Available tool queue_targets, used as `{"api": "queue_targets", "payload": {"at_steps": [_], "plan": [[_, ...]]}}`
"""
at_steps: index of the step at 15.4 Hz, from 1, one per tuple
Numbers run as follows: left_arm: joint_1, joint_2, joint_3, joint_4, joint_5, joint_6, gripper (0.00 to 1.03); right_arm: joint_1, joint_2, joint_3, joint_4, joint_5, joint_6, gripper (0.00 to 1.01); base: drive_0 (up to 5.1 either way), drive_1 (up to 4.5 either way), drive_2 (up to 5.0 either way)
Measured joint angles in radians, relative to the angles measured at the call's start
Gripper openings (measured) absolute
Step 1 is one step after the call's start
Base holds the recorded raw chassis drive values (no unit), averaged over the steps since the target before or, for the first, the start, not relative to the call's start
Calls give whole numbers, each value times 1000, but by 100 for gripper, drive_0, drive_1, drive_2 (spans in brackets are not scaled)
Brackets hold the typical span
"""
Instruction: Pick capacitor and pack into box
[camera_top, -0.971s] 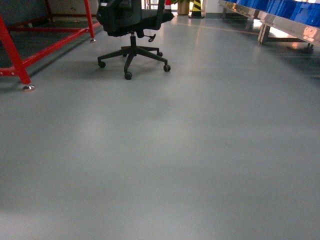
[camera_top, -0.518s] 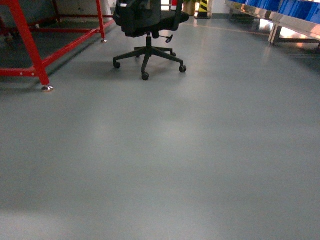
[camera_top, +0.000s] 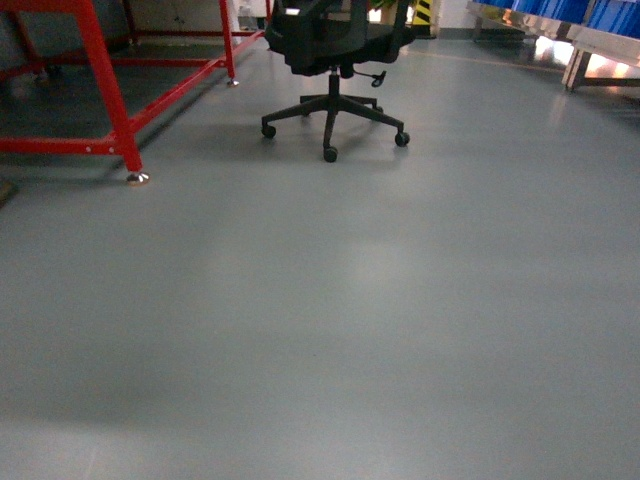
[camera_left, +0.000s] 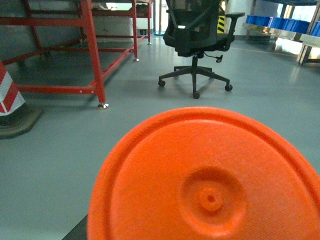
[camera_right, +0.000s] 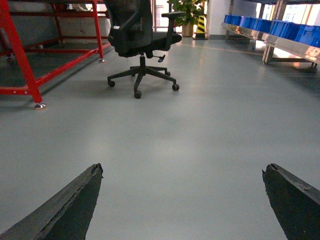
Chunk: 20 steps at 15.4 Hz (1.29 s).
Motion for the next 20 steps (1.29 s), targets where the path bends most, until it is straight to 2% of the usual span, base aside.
{"api": "queue_targets", "payload": {"at_steps": [20], "plan": [[0, 0, 0, 2, -1, 0, 43, 0, 0, 0, 4, 0, 0, 98, -503, 235, 235]]}}
